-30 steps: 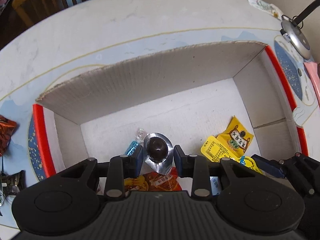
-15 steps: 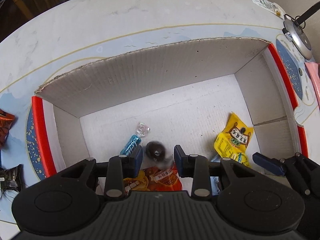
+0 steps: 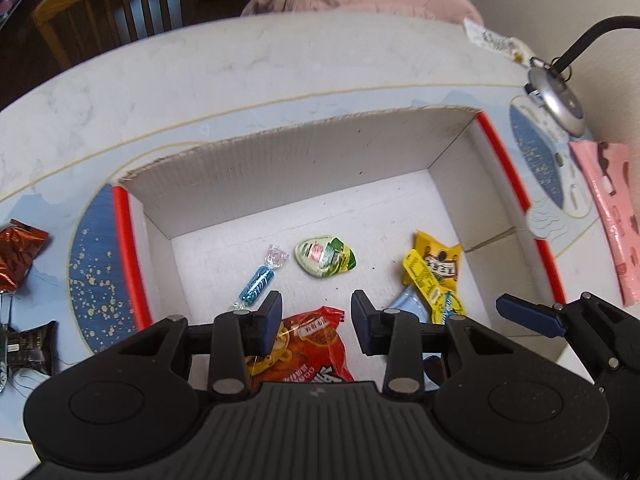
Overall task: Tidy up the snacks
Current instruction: 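Open the right gripper to drop the pouch while the left releases the chocolate, then withdraw both tools from the box back toward the remaining snacks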
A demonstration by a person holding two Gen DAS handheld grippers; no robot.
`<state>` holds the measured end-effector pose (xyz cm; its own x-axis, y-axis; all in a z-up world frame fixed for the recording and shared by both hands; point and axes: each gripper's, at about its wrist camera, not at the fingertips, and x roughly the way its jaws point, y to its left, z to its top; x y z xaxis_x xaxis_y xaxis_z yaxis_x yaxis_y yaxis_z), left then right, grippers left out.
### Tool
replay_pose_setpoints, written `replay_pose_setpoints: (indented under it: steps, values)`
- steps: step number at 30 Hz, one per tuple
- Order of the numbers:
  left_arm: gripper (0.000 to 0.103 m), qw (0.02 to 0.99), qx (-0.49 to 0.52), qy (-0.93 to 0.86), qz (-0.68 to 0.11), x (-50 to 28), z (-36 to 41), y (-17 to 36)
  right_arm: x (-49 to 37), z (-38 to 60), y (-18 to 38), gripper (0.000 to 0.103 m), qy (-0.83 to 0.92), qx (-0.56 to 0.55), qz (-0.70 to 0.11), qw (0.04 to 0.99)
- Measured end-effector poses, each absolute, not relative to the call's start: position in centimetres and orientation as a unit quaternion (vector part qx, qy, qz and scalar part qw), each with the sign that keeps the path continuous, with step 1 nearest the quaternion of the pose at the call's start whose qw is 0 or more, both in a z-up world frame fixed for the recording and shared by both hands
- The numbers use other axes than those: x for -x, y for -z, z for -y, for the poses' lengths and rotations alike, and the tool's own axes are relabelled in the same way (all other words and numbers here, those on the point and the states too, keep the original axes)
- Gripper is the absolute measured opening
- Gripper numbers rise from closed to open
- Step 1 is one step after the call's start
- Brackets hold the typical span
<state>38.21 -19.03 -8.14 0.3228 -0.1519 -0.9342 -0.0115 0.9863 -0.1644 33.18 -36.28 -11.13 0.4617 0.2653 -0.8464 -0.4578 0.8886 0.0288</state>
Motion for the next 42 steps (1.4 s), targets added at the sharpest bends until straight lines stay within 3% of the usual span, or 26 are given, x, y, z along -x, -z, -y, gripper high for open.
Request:
replay_pose_setpoints:
  steps: [15,19,29,32,37,42]
  values:
    - [0.037,0.855,0.064,0.074,-0.509,-31.5,17.0,2.4,-29.0,35.7,5.6,0.080,-0.228,0.059,-0.417,0.878]
    - [0.045,0.870,0.059,0.070,-0.485,-29.2,15.6,1.0,-27.7,34.9,4.3,0.083,-0.238,0.047,-0.405,0.882]
    - [0.046,0.905,0.052,0.054,-0.420,-23.2,11.3,-1.8,-24.8,31.6,1.9,0.092,-0.264,0.013,-0.370,0.891]
    - [0.056,0.911,0.053,0.050,-0.406,-21.6,10.0,-2.2,-24.0,30.1,1.6,0.096,-0.272,0.017,-0.361,0.892]
    - [0.058,0.917,0.061,0.037,-0.393,-19.1,7.5,-2.2,-22.5,27.4,1.6,0.102,-0.296,0.025,-0.348,0.889]
    - [0.067,0.921,0.078,0.015,-0.380,-17.0,4.2,-2.0,-21.5,24.8,1.9,0.103,-0.320,0.030,-0.343,0.883]
